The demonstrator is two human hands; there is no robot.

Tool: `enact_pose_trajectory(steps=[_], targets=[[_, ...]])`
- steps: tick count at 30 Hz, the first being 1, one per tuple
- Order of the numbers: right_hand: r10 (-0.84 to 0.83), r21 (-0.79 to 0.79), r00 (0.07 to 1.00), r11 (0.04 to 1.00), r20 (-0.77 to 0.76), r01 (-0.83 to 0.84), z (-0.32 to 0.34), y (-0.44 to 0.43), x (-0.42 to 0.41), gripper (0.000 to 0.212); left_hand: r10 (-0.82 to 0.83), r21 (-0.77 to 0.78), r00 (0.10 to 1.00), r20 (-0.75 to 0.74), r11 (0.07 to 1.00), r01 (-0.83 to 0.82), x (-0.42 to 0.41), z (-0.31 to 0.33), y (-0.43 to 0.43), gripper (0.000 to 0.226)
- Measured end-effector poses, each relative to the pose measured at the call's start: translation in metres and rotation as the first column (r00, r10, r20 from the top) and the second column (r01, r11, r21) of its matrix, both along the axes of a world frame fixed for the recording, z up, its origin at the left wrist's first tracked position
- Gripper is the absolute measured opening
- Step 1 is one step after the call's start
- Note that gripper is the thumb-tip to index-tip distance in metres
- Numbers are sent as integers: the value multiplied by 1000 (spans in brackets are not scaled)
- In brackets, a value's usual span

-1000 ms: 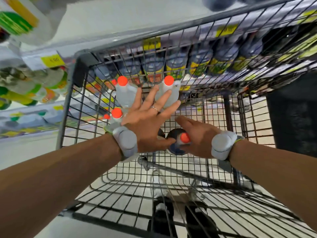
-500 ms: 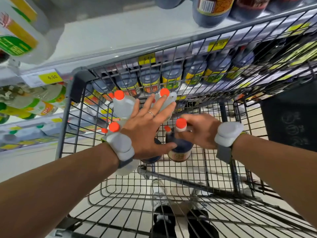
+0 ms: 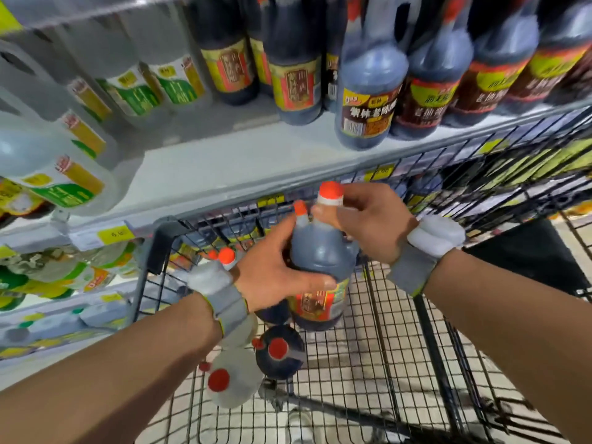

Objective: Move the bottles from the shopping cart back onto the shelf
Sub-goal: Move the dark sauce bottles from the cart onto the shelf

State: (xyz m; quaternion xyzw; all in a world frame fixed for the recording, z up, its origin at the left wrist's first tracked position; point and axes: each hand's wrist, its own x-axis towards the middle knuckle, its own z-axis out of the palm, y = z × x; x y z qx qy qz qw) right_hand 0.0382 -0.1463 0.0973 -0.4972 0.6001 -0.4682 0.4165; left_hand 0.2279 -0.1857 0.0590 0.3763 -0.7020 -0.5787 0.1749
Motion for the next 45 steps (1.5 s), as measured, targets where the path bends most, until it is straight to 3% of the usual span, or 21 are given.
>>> enact_pose_trajectory(steps=[2, 6, 9, 11, 13, 16, 20, 25, 29, 32, 38, 45], targets=[[-36, -58, 999, 998, 11, 36, 9, -8, -4, 25, 15, -3, 999, 30, 1000, -15, 1, 8, -8, 78], [-13, -112, 998, 994, -55, 7, 25, -22, -5, 47, 87, -12, 996, -29, 996, -87, 0, 23, -22, 76], [9, -111, 997, 994, -75, -18, 35, -34, -7, 42, 120, -39, 992, -33, 992, -121, -3, 38, -31, 75], [2, -131, 997, 991, -78, -12, 38, -42, -13, 59, 150, -37, 986, -68, 988, -153, -1, 49, -42, 74], [-3, -105, 985, 994, -174, -16, 35, -42, -21, 81, 183, -28, 978, -97, 982, -187, -2, 59, -51, 72], [62, -74, 923, 992, -379, -98, 31, -40, -31, 94, 223, -38, 961, -164, 972, -232, -4, 79, -68, 65], [131, 1, 854, 989, -504, -151, 29, -46, -28, 97, 292, 18, 930, -224, 955, -296, -9, 96, -85, 58], [175, -79, 937, 975, -303, -208, 43, -59, -15, 64, 304, 6, 917, -260, 950, -313, -20, 112, -98, 54], [62, -122, 903, 985, -425, -125, 48, -68, -19, 76, 374, -22, 881, -289, 918, -397, -30, 116, -115, 69], [41, -47, 837, 996, -546, -79, 44, -65, -28, 80, 408, -27, 860, -308, 899, -436, -38, 113, -126, 67], [41, -26, 563, 993, -826, -111, 14, -46, -31, 85, 420, -17, 849, -319, 894, -449, -54, 94, -137, 80], [-95, -125, 391, 991, -915, -50, -13, -43, -13, 90, 443, -78, 838, -318, 869, -489, -73, 71, -148, 86]])
